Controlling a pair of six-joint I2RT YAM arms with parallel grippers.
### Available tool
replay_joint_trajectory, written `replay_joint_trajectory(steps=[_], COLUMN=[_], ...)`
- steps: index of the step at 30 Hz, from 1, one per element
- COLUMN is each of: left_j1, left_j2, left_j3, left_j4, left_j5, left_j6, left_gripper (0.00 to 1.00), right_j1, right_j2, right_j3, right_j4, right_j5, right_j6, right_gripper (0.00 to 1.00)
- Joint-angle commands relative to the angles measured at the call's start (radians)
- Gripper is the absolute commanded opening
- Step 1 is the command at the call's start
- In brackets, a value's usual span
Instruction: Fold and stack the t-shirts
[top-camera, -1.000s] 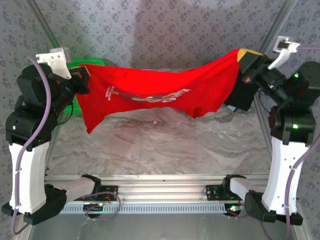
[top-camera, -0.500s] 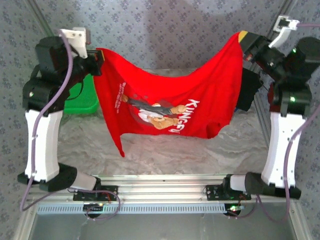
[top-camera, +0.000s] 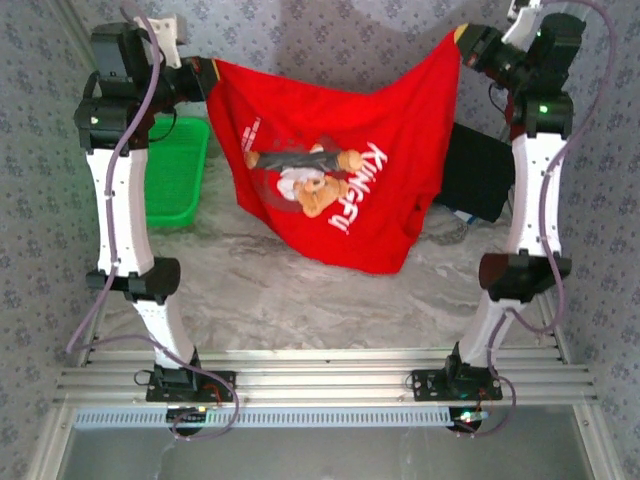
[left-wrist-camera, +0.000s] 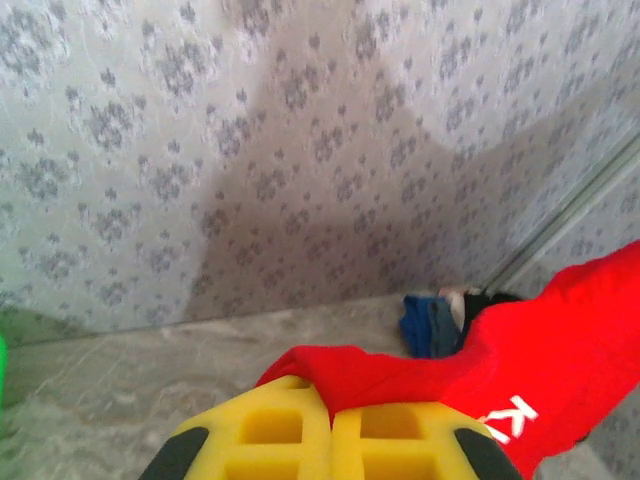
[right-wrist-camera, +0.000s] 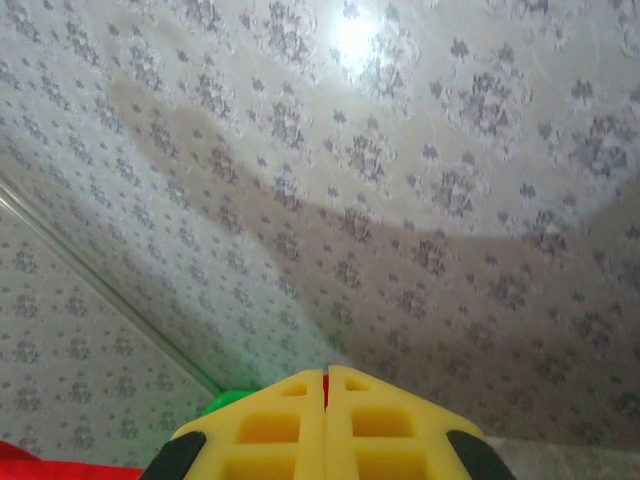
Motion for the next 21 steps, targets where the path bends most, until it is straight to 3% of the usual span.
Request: replay_joint_trajectory(steps=[1,7,13,15,21], left_j1=[0.036,0.081,0.086,0.079,0.036], left_j2=[0.045,0.033,-0.021,-0.08,-0.394], left_j3=[0.122,0.122,0.035,-0.109,-0.859], left_j4=[0.141,0.175,-0.039,-0.065,0.113], left_j5=[0.109,0.114,0.057,0.028,-0.029], left_j6=[-0.098,-0.061,0.106,0.122,0.067], left_gripper=[0.0,0.0,0.0,0.0,0.0], right_j1=[-0.008,-0.047,-0.075,-0.074,-0.064], right_j2=[0.098,0.088,-0.087,-0.183,-0.523], right_j3=[0.229,0.236,-0.04,-0.212,-0.833], right_j4=[0.045,0.155,0.034,-0.005,0.014], right_j5=[-0.006,-0.001,-0.06,-0.053,-0.041], right_j6=[0.076,0.107,-0.068,-0.139,-0.231], right_gripper=[0.0,0.0,0.0,0.0,0.0])
